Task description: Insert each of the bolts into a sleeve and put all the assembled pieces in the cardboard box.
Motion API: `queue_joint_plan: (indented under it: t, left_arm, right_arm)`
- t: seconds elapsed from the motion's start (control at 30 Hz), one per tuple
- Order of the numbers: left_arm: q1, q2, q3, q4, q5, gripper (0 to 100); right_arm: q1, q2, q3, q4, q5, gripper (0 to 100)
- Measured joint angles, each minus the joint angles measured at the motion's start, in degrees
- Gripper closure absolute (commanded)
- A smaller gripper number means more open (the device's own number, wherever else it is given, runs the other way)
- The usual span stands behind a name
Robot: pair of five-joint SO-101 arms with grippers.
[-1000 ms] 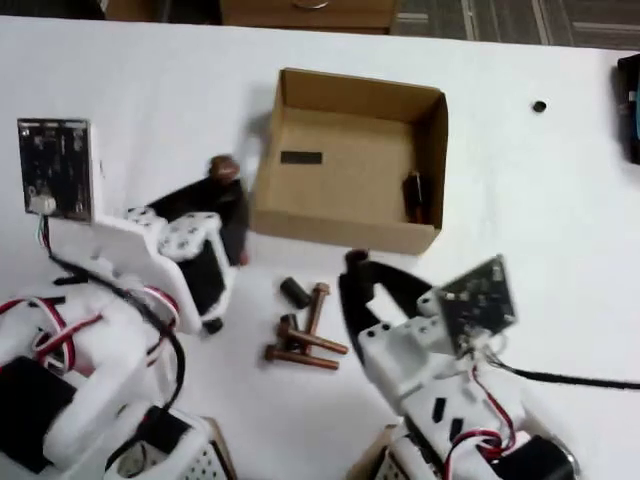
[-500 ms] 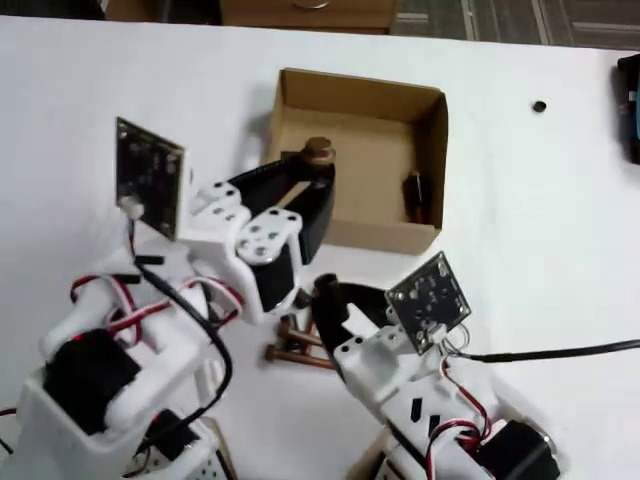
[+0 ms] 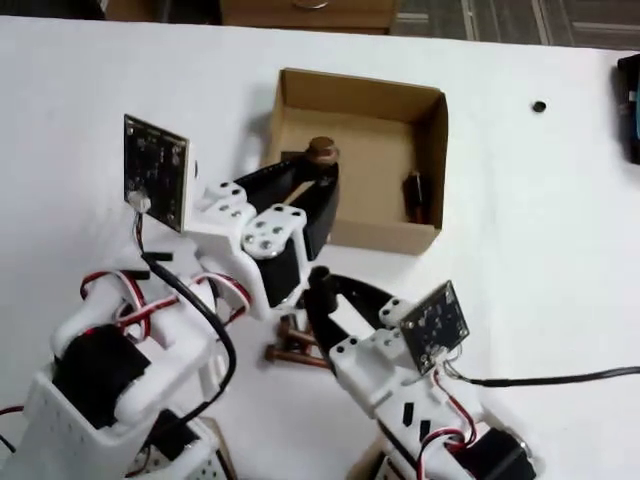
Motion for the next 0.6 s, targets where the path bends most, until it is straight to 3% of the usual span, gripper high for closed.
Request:
queue_joint_plan:
  t: [0.2,0.6]
  left_arm:
    - [-2.2,-0.1,1.6,-0.1,3.3,98]
    - [-2.2,0.0,7.8,-7.0,4.3,98]
  right_arm:
    - [3.8,0.1,0.4,-1.8,-5.6,98.0]
    - [4.3,0.1,0.4,-5.1,-6.9,98.0]
